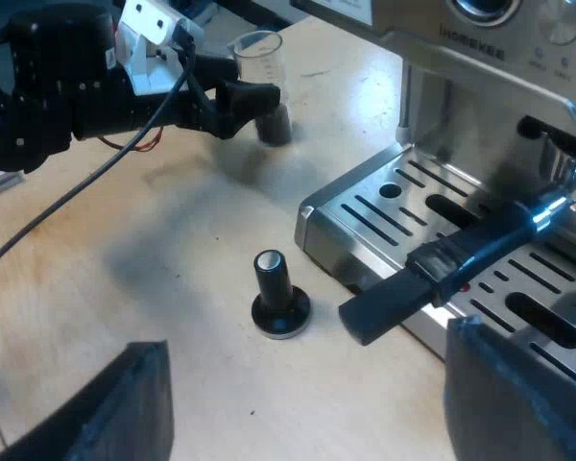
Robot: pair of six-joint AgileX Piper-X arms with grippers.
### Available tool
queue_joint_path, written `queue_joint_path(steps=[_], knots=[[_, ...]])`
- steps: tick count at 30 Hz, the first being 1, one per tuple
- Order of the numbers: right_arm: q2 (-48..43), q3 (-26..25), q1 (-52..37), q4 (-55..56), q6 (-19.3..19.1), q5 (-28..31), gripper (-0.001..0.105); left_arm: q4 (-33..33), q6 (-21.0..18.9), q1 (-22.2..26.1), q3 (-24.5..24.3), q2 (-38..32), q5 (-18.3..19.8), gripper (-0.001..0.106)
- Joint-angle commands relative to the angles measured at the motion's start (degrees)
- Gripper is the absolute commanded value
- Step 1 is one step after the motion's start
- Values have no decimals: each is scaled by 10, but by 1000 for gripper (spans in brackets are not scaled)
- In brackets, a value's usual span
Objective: Pour the beans into the coffee machine
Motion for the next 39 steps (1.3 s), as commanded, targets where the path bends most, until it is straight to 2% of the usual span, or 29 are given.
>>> queue_joint_path(steps=[1, 19, 22, 24, 27, 29, 34, 39], knots=[[-5, -5, 0, -9, -4, 0, 62, -6, -7, -2, -9, 4, 3, 80], [-5, -5, 0, -9, -4, 0, 62, 0, -7, -2, -68, 45, 4, 78], [-5, -5, 0, -9, -4, 0, 62, 0, -7, -2, -68, 45, 4, 66], [-5, -5, 0, -9, -4, 0, 62, 0, -7, -2, -68, 45, 4, 50], [-5, -5, 0, -9, -4, 1, 62, 0, -7, -2, -68, 45, 4, 37], [-5, -5, 0, -9, -4, 5, 62, 0, -7, -2, -68, 45, 4, 32], [-5, -5, 0, -9, -4, 11, 62, 0, -9, -2, -68, 45, 6, 31], [-5, -5, 0, -9, -4, 13, 62, 5, -29, -2, -66, 34, 6, 31]])
